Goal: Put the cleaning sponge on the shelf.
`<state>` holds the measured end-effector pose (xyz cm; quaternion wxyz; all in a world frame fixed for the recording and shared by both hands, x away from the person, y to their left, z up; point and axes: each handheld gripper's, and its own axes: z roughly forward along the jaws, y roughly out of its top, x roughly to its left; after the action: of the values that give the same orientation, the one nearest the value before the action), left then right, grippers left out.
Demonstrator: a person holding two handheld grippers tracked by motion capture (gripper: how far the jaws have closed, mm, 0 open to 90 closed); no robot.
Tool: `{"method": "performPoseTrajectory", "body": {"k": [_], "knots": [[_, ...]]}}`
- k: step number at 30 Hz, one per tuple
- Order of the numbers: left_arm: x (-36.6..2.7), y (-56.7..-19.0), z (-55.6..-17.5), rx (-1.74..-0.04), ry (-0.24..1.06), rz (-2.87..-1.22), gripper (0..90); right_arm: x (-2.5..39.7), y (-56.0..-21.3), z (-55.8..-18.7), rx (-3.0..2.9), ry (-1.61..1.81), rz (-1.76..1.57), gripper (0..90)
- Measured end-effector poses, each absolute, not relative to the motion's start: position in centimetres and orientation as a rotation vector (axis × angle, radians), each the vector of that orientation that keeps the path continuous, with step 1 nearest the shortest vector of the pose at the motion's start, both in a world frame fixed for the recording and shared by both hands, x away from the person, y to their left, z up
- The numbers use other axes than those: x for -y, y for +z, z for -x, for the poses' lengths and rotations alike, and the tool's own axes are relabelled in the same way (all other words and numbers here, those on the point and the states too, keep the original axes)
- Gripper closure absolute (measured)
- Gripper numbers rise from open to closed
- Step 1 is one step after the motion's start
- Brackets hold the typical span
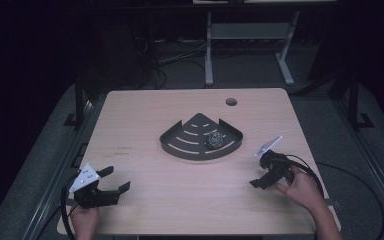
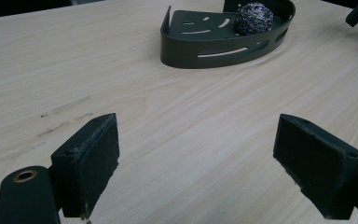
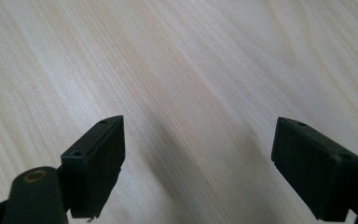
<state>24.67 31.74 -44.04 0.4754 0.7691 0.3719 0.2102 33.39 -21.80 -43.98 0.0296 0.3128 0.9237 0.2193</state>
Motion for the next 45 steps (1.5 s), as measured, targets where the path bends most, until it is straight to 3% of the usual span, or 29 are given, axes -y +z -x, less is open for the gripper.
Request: {"method": "performPoseTrajectory", "body": {"k": [45], "knots": [[-31.5,-44.1,-24.7,-0.905,0.512,-1.887,13.7,24.6,-45.4,-29.7,-2.796,0.754,-1.031,16.8]]}}
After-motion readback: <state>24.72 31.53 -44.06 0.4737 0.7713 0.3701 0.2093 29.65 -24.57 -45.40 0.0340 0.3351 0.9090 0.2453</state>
